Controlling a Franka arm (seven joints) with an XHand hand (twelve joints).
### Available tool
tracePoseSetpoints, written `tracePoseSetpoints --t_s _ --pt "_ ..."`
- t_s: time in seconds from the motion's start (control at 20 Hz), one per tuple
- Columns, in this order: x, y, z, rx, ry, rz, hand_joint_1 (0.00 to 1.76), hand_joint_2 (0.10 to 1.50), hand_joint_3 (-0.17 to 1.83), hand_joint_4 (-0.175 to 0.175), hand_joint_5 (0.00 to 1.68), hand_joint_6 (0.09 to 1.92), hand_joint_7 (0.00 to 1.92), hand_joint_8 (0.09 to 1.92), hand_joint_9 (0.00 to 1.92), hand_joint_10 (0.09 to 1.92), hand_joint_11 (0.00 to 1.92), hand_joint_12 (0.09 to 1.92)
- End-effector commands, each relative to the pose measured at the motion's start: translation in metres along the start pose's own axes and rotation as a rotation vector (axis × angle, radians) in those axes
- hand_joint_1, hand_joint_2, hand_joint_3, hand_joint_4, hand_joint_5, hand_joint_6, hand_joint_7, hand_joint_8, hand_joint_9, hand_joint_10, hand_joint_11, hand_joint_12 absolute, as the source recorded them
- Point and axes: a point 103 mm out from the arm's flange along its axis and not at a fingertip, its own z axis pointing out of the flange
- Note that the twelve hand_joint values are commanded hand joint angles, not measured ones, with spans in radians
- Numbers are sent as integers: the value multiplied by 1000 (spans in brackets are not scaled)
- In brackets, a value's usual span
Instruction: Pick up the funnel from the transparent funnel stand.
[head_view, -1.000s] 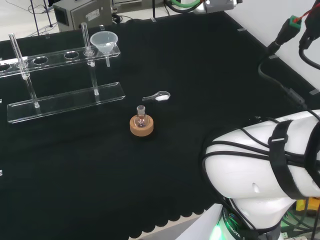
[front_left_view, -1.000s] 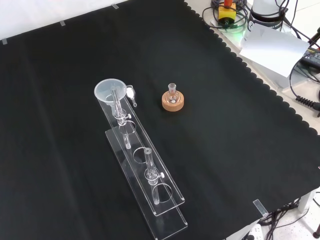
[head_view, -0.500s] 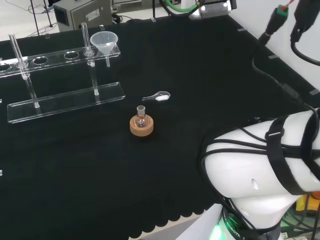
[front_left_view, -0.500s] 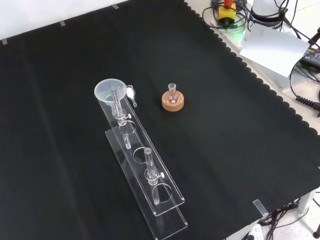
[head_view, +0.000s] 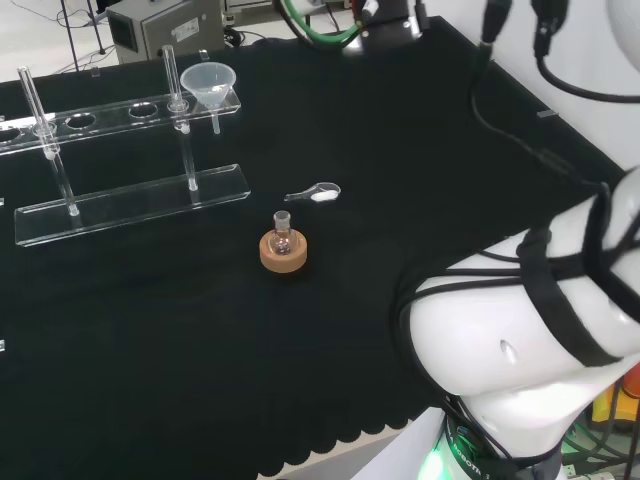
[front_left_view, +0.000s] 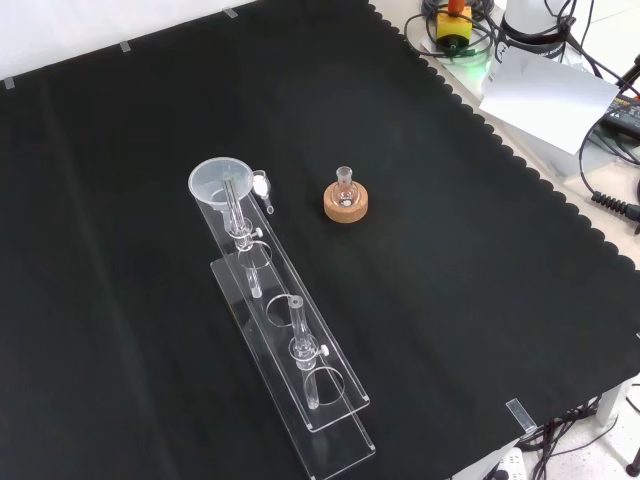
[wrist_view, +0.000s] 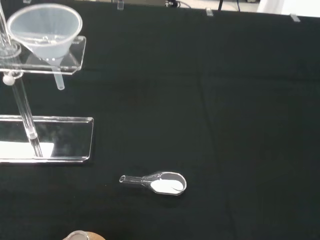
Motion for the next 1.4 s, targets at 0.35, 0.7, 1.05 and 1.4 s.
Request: tracePoseSetpoints --t_s 0.35,0.7,1.05,1.4 --pt "66 120 34 16 -63 -82 64 1166 328 -14 207 87 18 458 169 642 8 1393" --pt "101 140 50 45 -74 -128 123 1131 297 -20 200 87 34 530 184 681 0 1402" --pt "123 154 63 84 -110 -160 239 1065 267 -40 224 87 41 614 219 716 67 1413" --pt "133 168 71 152 -134 -185 376 982 240 -54 221 87 37 645 250 730 111 1413"
